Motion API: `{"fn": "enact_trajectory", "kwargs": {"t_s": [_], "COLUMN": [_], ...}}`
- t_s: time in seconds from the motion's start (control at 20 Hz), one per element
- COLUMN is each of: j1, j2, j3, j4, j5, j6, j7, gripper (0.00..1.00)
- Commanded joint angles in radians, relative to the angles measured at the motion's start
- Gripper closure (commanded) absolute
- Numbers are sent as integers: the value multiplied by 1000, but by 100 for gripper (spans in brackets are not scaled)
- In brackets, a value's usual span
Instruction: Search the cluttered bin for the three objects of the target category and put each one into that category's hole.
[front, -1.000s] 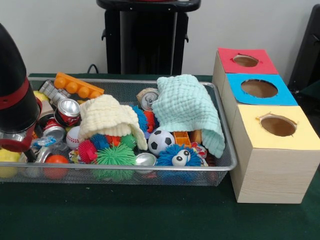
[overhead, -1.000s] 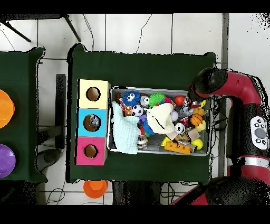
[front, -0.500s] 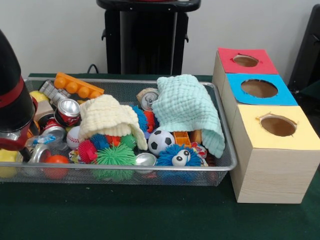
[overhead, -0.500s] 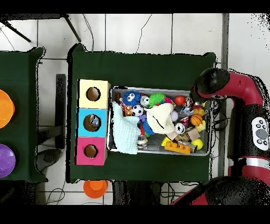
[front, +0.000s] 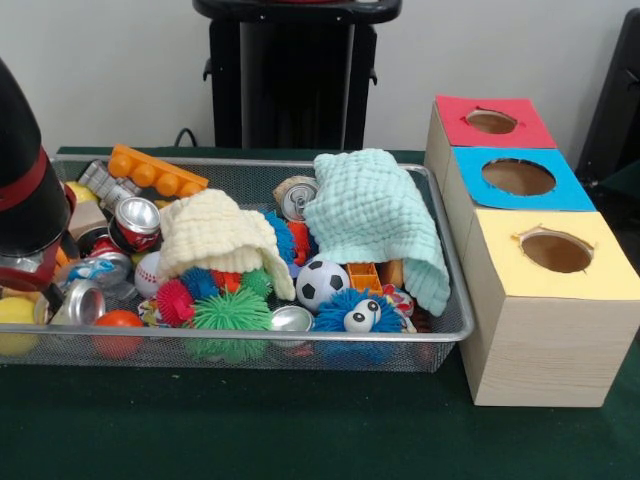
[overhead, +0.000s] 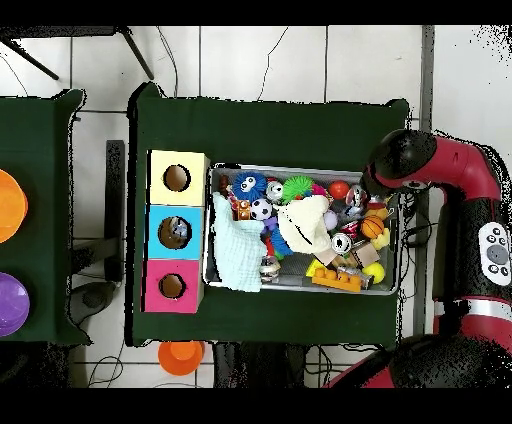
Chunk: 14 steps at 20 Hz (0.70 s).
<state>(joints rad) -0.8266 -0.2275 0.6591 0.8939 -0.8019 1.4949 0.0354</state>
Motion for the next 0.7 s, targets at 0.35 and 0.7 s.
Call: {"fn": "enact_trajectory", "kwargs": {"t_s": [0.35, 0.7], "j1": [-1, 2], "j2": [-8, -2], "j3": [-27, -34], "j4": [89, 103], "j5": [0, 25], "j6": [88, 144], "j7": [-254, -225], "gripper": [0, 100]}}
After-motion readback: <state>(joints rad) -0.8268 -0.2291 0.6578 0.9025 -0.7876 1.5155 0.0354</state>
